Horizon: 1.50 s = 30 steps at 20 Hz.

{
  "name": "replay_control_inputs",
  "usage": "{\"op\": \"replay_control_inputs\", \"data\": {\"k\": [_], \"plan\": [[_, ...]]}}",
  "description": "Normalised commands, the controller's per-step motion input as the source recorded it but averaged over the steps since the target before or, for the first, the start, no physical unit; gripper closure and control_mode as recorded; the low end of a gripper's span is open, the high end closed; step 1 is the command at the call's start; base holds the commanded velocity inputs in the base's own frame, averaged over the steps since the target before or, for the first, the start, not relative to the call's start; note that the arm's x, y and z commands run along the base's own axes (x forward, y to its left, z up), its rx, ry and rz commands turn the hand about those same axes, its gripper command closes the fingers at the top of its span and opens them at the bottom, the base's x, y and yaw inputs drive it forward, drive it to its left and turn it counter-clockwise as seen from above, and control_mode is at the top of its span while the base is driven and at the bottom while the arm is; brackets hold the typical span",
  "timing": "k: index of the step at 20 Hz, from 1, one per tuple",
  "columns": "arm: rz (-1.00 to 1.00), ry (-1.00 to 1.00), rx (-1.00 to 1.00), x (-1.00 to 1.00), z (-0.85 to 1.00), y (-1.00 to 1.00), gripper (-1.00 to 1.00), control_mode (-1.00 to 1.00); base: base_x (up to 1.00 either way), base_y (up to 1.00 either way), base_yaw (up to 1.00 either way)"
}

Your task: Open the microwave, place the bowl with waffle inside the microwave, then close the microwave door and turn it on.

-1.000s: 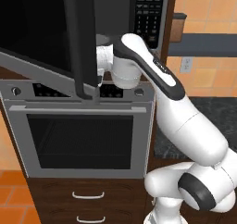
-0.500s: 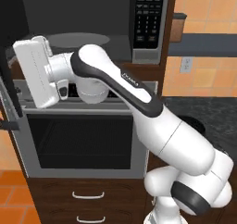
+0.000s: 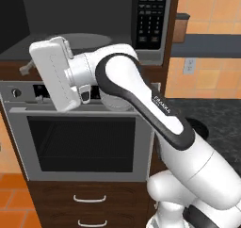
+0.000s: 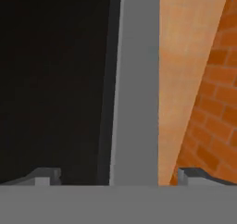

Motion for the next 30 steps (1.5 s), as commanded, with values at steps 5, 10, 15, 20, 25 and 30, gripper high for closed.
{"op": "replay_control_inputs", "data": {"k": [5,10,15,20,25,30], "plan": [[-0.15,-0.48,-0.08,-0.25,-0.13,-1.0,-1.0,-1.0,0.0,0.0,0.0],[-0.13,-0.41,-0.18,0.0,-0.14,-1.0,-1.0,-1.0,0.0,0.0,0.0],[-0.16,-0.28,-0.18,0.0,-0.18,-1.0,-1.0,-1.0,0.0,0.0,0.0],[-0.22,-0.18,-0.12,0.0,-0.44,-1.0,-1.0,-1.0,0.0,0.0,0.0],[-0.26,-0.04,-0.07,0.06,-0.51,-1.0,-1.0,-1.0,0.0,0.0,0.0],[-0.31,0.0,-0.01,0.02,-0.75,-1.0,-1.0,-1.0,0.0,0.0,0.0]]}}
